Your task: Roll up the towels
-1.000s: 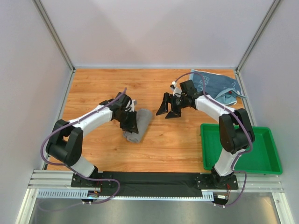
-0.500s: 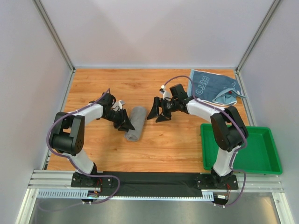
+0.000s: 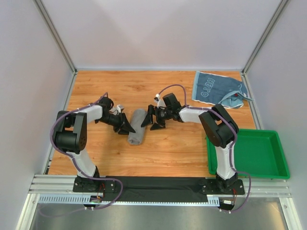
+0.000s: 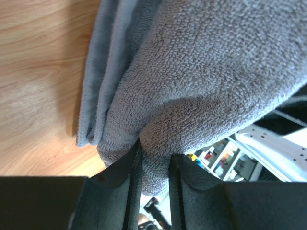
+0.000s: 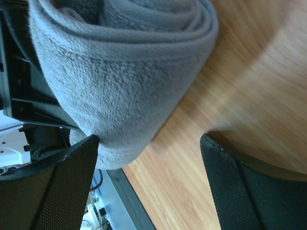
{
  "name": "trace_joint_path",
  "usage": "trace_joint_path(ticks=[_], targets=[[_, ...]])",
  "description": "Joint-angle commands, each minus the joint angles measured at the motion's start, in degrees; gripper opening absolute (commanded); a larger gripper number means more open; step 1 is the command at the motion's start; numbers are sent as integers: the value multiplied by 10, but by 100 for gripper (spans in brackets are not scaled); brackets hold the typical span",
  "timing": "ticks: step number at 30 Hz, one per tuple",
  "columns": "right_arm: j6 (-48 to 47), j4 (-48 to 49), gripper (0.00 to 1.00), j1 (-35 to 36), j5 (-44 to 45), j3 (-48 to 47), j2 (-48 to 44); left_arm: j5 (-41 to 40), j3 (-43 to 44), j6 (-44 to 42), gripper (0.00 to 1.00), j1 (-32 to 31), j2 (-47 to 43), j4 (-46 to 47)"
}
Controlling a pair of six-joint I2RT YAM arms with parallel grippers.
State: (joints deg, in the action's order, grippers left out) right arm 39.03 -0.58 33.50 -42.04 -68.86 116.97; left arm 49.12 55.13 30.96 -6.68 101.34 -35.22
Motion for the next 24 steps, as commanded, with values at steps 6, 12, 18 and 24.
trace_joint_path(ticks=[6, 12, 18, 24], targets=[[39, 76, 87, 38, 32, -39, 42, -92, 1, -15, 31, 25, 47, 0], [64, 104, 82, 59, 38, -38, 70, -65, -6, -13, 33, 44, 64, 6], [111, 157, 65, 82, 36, -44, 107, -55, -13, -12, 36, 49, 66, 9], [146, 209, 27, 95, 29, -44, 124, -53, -19, -12, 38, 53, 61, 13]])
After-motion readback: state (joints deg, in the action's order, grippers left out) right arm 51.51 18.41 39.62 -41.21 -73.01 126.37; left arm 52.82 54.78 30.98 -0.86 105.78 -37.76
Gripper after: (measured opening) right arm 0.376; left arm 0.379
